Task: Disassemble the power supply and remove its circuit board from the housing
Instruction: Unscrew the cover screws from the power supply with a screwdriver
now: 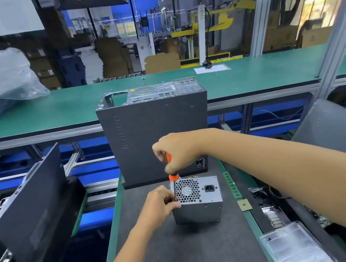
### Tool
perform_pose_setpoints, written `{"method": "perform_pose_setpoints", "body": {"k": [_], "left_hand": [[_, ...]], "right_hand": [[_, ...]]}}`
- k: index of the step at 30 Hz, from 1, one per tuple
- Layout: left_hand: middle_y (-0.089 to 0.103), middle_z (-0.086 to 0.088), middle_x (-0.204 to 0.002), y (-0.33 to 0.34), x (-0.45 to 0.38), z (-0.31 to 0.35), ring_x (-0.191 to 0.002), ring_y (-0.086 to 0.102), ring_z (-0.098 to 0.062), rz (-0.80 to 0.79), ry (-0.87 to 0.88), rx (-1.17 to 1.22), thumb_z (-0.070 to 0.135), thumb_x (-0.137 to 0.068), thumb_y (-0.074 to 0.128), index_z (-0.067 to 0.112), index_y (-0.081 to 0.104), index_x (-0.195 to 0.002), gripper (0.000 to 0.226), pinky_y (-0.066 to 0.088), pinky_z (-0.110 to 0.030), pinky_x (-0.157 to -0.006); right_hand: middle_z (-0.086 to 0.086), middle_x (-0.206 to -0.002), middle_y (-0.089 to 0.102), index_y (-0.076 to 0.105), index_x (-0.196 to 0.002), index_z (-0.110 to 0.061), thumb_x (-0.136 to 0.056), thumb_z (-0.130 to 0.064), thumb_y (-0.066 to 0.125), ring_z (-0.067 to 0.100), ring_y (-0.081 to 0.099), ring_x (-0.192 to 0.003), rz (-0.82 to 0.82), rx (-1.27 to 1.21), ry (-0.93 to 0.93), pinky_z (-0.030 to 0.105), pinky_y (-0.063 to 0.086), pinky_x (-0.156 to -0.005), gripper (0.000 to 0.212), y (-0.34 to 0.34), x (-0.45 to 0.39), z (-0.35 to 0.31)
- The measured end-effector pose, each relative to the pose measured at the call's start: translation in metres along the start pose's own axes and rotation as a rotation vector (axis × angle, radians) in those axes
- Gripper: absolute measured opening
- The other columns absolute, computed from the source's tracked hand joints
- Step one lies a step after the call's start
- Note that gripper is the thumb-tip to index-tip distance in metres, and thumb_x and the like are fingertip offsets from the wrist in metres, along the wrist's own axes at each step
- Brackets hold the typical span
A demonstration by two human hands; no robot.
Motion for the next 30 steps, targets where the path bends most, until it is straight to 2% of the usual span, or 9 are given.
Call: {"method": "perform_pose_setpoints", "body": {"k": [3,6,9,11,14,17,19,23,30], "left_hand": [[0.060,0.007,-0.077,-0.001,-0.003,0.003,-0.054,0.050,-0.002,-0.012,-0.003,-0.012,0.019,-0.071,0.082,0.030,0.061,-0.062,0.025,0.041,-0.014,-0.055],[0.060,0.005,-0.078,-0.001,-0.003,0.006,-0.056,0.050,-0.003,-0.027,-0.007,-0.021,0.021,-0.071,0.081,0.028,0.062,-0.063,0.022,0.040,-0.013,-0.055],[0.057,0.004,-0.077,-0.003,-0.001,0.003,-0.057,0.048,-0.002,-0.024,-0.002,-0.019,0.020,-0.071,0.081,0.027,0.061,-0.062,0.024,0.038,-0.011,-0.055],[0.057,0.003,-0.077,-0.004,-0.001,0.001,-0.056,0.048,0.000,-0.020,-0.002,-0.001,0.019,-0.071,0.081,0.029,0.060,-0.060,0.026,0.038,-0.011,-0.054],[0.058,0.004,-0.077,-0.003,0.000,0.000,-0.058,0.050,0.002,-0.008,-0.005,0.013,0.018,-0.071,0.081,0.030,0.061,-0.061,0.025,0.038,-0.010,-0.056],[0.059,0.005,-0.077,-0.001,0.001,-0.002,-0.055,0.050,0.000,0.007,-0.021,0.043,0.017,-0.070,0.082,0.025,0.061,-0.060,0.025,0.039,-0.013,-0.055],[0.059,0.004,-0.077,-0.001,0.001,-0.003,-0.055,0.049,-0.003,0.021,-0.025,0.051,0.017,-0.069,0.083,0.025,0.060,-0.060,0.025,0.038,-0.016,-0.057],[0.057,0.012,-0.072,0.000,0.003,-0.003,-0.060,0.052,0.002,0.043,-0.014,0.020,0.020,-0.069,0.083,0.028,0.060,-0.060,0.026,0.038,-0.010,-0.057],[0.056,0.011,-0.074,-0.002,0.000,-0.001,-0.065,0.053,-0.002,0.041,-0.027,0.005,0.025,-0.071,0.082,0.028,0.057,-0.060,0.028,0.040,-0.010,-0.061]], "right_hand": [[0.009,-0.079,0.056,0.044,-0.074,-0.017,-0.099,-0.034,0.038,0.026,0.057,-0.064,0.063,0.308,0.108,0.031,0.034,-0.049,0.031,-0.001,-0.007,0.006],[0.000,-0.090,0.060,0.055,-0.092,-0.014,-0.090,-0.019,0.052,0.020,0.057,-0.077,0.028,0.081,-0.005,0.031,0.040,-0.060,0.007,-0.005,-0.005,0.007],[-0.005,-0.095,0.055,0.055,-0.098,-0.021,-0.078,-0.012,0.062,0.013,0.054,-0.078,-0.011,-0.059,-0.055,0.030,0.044,-0.062,0.023,-0.007,-0.001,0.004],[0.003,-0.089,0.060,0.050,-0.090,-0.019,-0.086,-0.026,0.057,0.022,0.059,-0.075,0.029,0.053,0.024,0.034,0.048,-0.061,0.011,-0.001,-0.005,0.002],[0.006,-0.079,0.054,0.045,-0.083,-0.012,-0.101,-0.026,0.039,0.023,0.054,-0.066,0.123,0.361,0.041,0.031,0.038,-0.051,0.024,0.005,-0.013,0.000],[-0.011,-0.082,0.054,0.053,-0.095,-0.018,-0.091,-0.019,0.054,0.008,0.054,-0.076,0.092,0.020,-0.075,0.026,0.039,-0.060,0.004,0.003,-0.010,-0.001],[-0.015,-0.084,0.054,0.056,-0.097,-0.021,-0.082,-0.015,0.062,0.000,0.054,-0.072,0.054,-0.095,-0.109,0.021,0.040,-0.060,0.017,0.000,-0.007,-0.004],[0.004,-0.075,0.063,0.055,-0.090,-0.013,-0.091,-0.047,0.052,0.022,0.068,-0.058,0.114,-0.004,0.083,0.030,0.048,-0.056,0.034,0.005,-0.010,-0.006],[0.008,-0.069,0.069,0.059,-0.082,-0.016,-0.081,-0.018,0.063,0.014,0.064,-0.047,0.183,-0.160,0.073,0.027,0.052,-0.051,0.004,0.001,-0.005,0.004]]}}
Point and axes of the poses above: each hand's wrist, its own x-axis away from the middle knuckle, its own y-axis out of the palm, z = x × y, the point moved 1 cm from there along -x, towards the middle knuckle
